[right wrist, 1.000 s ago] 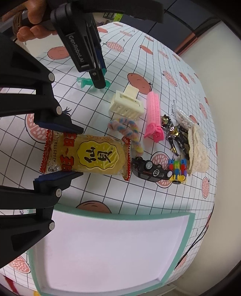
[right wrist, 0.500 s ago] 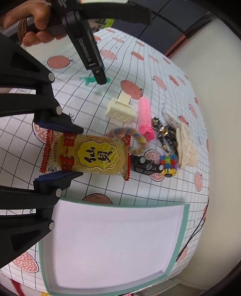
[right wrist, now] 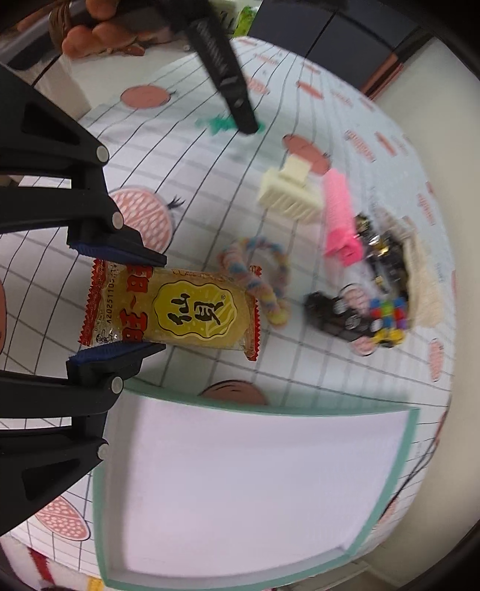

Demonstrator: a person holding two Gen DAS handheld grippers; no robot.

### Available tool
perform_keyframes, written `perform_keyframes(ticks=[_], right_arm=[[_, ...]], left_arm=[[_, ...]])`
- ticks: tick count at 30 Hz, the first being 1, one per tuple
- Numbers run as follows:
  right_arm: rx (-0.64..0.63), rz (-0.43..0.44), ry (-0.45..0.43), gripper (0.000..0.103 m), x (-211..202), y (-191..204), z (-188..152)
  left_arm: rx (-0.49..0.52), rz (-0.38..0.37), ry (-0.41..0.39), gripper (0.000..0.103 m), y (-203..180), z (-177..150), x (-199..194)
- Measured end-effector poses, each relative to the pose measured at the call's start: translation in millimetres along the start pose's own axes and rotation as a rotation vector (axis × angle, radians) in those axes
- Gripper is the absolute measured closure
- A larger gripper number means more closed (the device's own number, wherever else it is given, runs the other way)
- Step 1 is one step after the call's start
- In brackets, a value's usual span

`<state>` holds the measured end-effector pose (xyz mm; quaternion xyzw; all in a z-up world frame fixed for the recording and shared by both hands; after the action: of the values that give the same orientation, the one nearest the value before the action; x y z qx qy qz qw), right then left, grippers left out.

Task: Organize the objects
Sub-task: 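Lift the snack packet and green figure and carry both toward the tray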

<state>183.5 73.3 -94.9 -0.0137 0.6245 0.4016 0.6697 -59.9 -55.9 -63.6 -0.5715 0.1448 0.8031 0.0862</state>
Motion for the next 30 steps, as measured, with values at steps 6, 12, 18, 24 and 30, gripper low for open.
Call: perform_keyframes(ticks=[6,12,18,24,30], right_arm=[[-0.016,0.023,0.048,0.063,8.2,5.4,-6.9],[-0.046,0.045,0.07,0.063,10.6,12.9,-15.1],[-0.085,0.058,-0.045,0.063,-11.6,18.7,-7.1],[-0.092,0.06,-0.137,0.063,-26.5,26.3,5.2],[-0.097,0.06,-0.123,0.063,-27.2,32.3,9.3]], left_arm=[[0.017,-0.011,0.002,0.065,-1.4,-0.5,-0.2],[0.035,-0.017,0.006,0.065,-3.2,-2.4,0.1],[0.038,-0.022,0.001,0.065,-2.5,-1.8,-0.7],[0.113,-0.05,-0.02,0.065,-8.2,-2.1,-4.6],[0.137,-0.096,-0.041,0.065,-12.4,-2.0,-10.7]])
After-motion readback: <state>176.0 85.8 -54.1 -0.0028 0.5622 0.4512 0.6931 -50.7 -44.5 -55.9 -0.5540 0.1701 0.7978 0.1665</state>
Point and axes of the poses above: each gripper's, at about its wrist camera, not at the fingertips, and x roughly the way its jaws point, y to its left, z to its top, the point moved 3 cm from there along x, roughly the way its jaws point, and after that the axes turned 13 degrees about z, right-handed, at the moved point
